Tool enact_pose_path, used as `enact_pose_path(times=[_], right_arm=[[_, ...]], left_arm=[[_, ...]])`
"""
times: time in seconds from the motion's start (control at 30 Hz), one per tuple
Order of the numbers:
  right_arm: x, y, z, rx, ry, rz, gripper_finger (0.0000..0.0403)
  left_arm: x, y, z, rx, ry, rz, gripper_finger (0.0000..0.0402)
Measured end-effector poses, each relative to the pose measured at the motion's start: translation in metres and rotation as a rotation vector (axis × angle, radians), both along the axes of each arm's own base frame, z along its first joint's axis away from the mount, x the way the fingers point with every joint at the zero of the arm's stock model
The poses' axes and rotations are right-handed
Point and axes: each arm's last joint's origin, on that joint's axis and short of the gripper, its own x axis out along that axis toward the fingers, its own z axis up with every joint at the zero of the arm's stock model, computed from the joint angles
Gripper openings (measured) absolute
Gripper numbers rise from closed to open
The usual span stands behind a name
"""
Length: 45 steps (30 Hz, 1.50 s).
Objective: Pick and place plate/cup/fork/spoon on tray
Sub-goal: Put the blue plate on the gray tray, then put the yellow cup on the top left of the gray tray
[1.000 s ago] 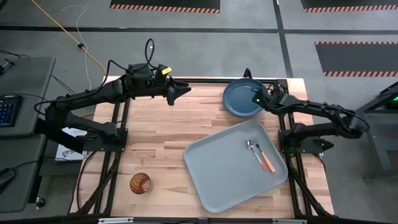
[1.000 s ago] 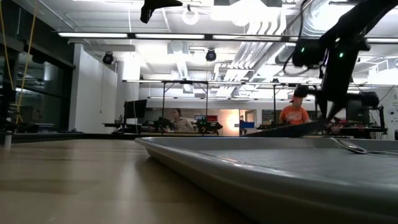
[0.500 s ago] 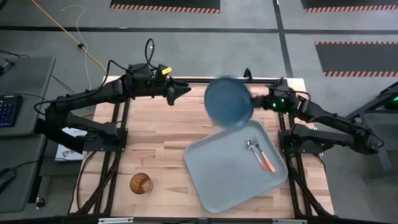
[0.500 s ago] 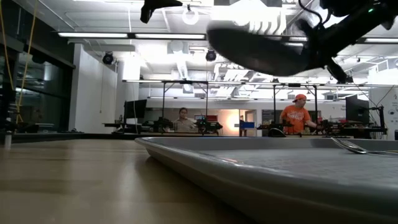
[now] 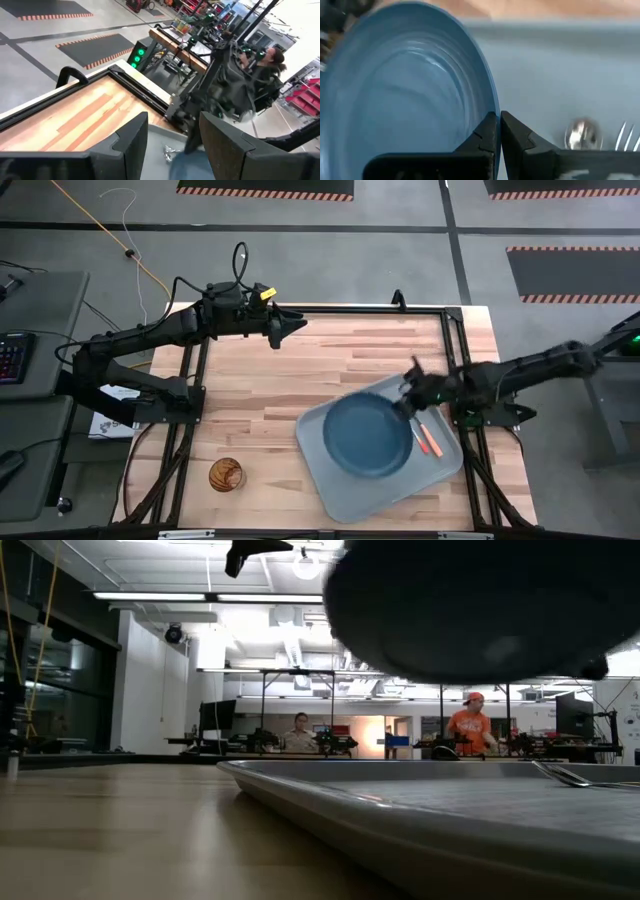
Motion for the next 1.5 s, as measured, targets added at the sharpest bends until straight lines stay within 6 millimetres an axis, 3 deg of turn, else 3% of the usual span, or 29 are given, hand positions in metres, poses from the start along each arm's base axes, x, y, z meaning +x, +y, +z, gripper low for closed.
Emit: enact_pose_path(times=[0.23, 0.63, 1.07, 1.5], right_arm=[[0.014, 0.032, -0.03, -0.034, 0.157, -0.05, 0.0], [0.027, 0.05, -0.056, -0.023, 0.243, -0.066, 0.0], [0.026, 0.052, -0.06, 0.026, 0.306, -0.009, 0.0002], [0.024, 0.053, -0.061, 0.069, 0.346, 0.027, 0.0061]], left_arm=[[0.0, 0.0, 0.0, 0.0, 0.0, 0.001, 0.017], [0.0, 0.0, 0.0, 0.032, 0.007, -0.003, 0.017], [0.0, 0.0, 0.0, 0.04, 0.009, 0.0, 0.017], [0.0, 0.001, 0.0, 0.07, 0.017, 0.004, 0.017]])
